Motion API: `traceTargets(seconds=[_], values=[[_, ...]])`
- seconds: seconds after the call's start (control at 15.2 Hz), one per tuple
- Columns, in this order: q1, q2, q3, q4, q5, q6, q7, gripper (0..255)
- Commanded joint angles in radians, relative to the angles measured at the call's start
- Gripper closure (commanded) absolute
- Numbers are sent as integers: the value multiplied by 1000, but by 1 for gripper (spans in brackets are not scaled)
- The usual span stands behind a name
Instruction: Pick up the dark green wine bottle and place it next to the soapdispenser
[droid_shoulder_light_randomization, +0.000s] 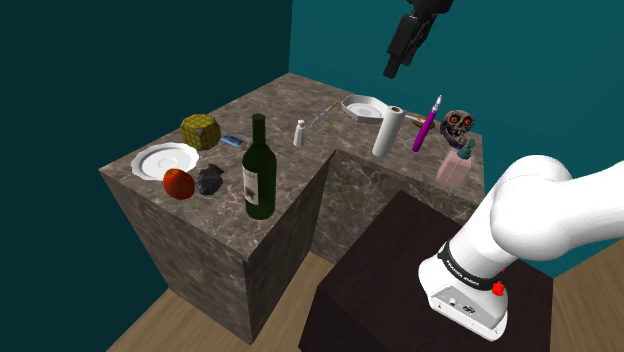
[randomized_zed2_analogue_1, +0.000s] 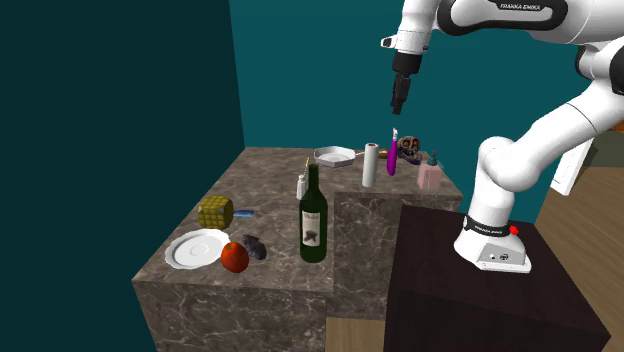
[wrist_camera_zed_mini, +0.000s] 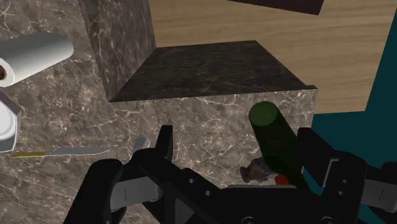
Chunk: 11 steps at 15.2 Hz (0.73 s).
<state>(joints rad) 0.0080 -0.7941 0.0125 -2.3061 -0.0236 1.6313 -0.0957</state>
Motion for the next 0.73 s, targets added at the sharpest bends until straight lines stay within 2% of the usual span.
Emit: traceTargets(seconds=[0.0,0.66], values=[[0,0,0,0,0,0,0,0],[30,302,142,93,57,168,170,0]])
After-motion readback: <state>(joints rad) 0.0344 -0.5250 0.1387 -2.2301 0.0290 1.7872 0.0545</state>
